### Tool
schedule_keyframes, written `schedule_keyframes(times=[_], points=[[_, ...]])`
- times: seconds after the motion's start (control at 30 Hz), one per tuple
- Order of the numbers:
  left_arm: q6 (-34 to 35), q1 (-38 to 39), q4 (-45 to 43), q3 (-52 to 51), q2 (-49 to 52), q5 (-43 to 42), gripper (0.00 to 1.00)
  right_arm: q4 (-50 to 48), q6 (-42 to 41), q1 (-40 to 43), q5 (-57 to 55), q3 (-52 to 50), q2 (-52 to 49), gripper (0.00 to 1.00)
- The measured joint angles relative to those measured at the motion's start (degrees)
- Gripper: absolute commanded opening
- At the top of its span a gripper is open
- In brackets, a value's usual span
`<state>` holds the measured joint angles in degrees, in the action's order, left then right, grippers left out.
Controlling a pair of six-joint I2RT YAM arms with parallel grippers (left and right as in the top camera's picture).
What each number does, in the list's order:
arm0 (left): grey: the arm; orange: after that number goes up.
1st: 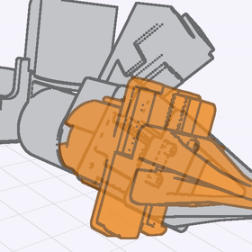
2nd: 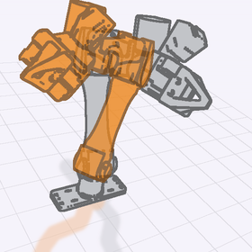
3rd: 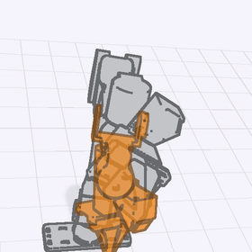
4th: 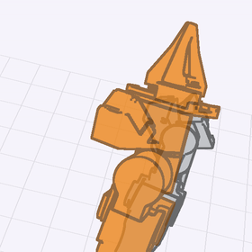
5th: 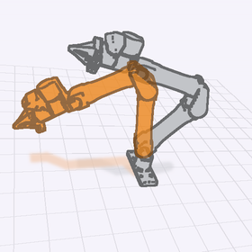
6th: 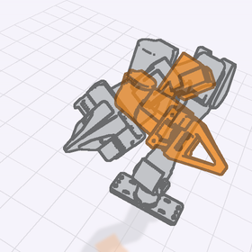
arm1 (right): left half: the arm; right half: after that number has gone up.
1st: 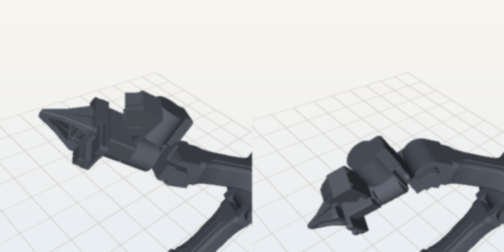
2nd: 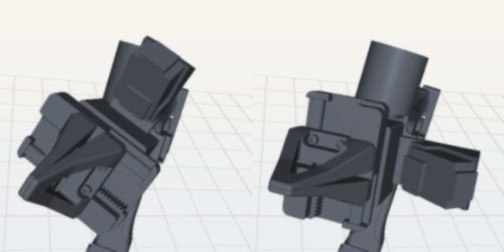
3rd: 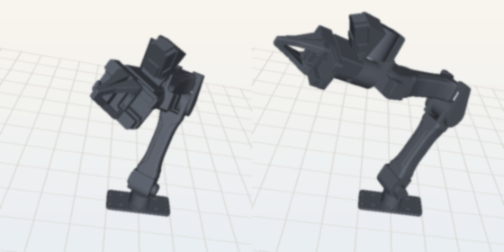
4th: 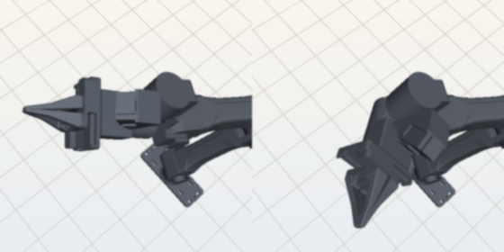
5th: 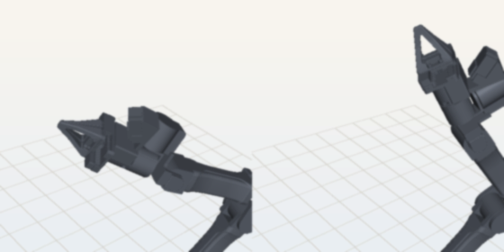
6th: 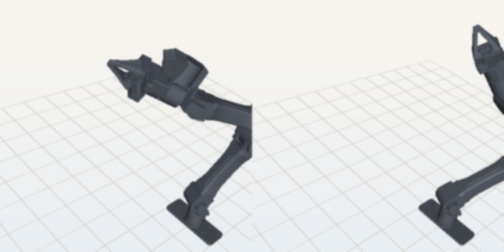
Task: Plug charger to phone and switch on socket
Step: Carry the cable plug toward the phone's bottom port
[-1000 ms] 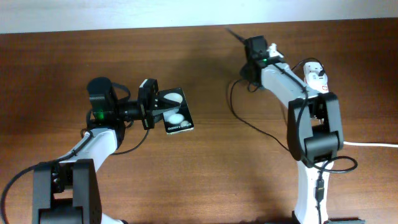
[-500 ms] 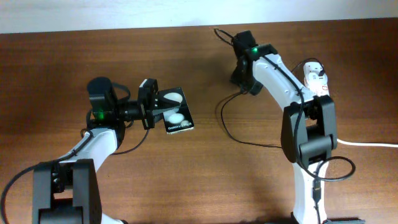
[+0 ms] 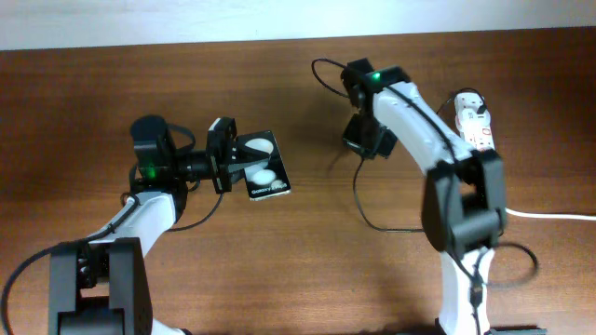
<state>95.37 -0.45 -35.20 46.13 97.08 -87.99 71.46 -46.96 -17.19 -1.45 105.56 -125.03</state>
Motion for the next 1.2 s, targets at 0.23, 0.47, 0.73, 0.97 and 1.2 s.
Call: schedule_keyframes(times=[0.23, 0.47, 0.73, 0.97, 1.2], points=[[-4.42, 0.00, -0.02, 0.02, 0.00, -0.92, 0.00, 16.92, 9.49, -0.50, 6.58, 0.13, 35.15, 0.04], [-5.42, 0.00, 0.00, 0.02, 0.00, -1.18, 0.00, 23.76, 2.21, -20.70, -2.01, -1.68, 54.23, 0.04], [-11.06, 0.00, -0.02, 0.04, 0.00, -1.16, 0.00, 4.70, -1.25, -36.30, -3.23, -24.90, 54.71, 0.04], [-20.13, 0.00, -0.02, 0.04, 0.00, -0.98, 0.00, -6.12, 6.49, -36.50, 9.84, -27.04, 47.78, 0.04], [-21.99, 0.00, 0.26, 0.04, 0.00, 1.46, 0.00, -9.66, 6.73, -37.44, 14.69, -27.04, 45.94, 0.04]])
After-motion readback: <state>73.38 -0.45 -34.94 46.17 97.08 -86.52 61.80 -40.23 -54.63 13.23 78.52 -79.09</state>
